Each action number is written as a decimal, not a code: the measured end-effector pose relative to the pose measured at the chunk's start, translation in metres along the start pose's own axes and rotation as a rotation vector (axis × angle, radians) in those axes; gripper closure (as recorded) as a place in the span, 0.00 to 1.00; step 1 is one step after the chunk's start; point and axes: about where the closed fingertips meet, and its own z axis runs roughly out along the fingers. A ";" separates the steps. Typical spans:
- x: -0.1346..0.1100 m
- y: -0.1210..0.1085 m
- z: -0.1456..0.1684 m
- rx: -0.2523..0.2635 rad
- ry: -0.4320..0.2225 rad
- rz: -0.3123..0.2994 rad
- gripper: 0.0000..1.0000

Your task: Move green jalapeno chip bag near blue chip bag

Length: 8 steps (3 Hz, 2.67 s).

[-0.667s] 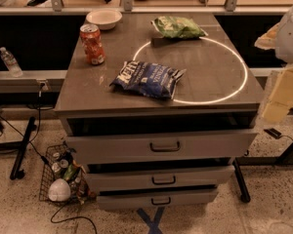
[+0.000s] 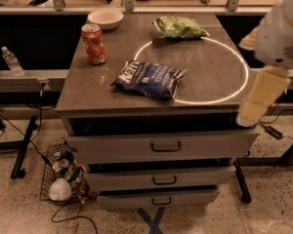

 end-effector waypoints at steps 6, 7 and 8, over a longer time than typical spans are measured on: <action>-0.121 -0.223 0.091 0.199 -0.402 -0.052 0.00; -0.125 -0.287 0.121 0.332 -0.466 0.068 0.00; -0.125 -0.329 0.150 0.381 -0.537 0.165 0.00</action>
Offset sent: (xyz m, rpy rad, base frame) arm 0.2320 0.0694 -0.0189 0.2931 -0.1970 0.1637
